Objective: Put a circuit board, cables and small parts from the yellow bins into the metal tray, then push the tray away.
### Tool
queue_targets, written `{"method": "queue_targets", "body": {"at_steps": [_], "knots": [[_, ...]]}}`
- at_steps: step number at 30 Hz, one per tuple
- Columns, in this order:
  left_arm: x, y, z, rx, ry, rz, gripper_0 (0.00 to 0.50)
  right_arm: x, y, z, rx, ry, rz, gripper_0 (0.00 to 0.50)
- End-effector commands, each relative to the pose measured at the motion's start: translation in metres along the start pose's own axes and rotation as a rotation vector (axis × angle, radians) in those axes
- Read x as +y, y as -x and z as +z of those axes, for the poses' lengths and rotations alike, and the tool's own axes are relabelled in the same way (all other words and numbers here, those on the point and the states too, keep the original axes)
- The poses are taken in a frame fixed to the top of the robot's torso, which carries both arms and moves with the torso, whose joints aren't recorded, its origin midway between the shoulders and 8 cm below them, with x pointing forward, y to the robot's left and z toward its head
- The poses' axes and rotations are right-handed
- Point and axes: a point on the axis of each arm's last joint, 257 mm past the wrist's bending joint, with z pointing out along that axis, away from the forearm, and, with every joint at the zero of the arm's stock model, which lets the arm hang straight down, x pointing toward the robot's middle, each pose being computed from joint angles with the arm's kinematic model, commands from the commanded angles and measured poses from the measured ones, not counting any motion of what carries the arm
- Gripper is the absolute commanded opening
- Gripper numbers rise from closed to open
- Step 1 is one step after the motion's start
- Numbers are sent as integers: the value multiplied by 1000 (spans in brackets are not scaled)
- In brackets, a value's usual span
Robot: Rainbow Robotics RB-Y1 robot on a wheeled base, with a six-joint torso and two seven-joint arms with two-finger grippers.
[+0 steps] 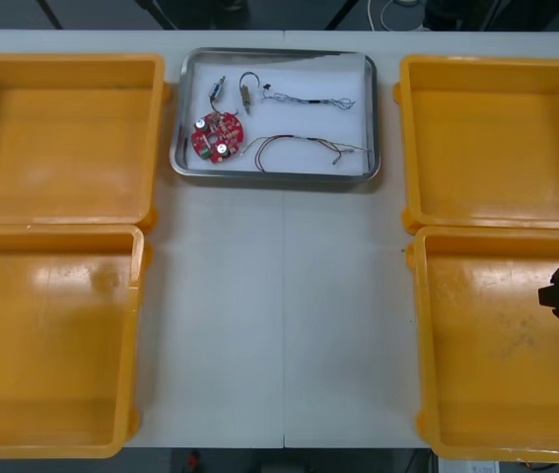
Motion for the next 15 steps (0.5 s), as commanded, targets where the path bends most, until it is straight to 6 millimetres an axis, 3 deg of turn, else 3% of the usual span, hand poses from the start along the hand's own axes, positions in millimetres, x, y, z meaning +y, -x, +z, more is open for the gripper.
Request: {"method": "queue_targets", "body": {"at_steps": [1, 15], "knots": [[3, 1, -6, -24, 9, 103, 500, -17, -1, -9, -8, -46, 61, 500], [3, 1, -6, -24, 9, 103, 500, -12, -3, -2, 36, 2, 70, 500]]}}
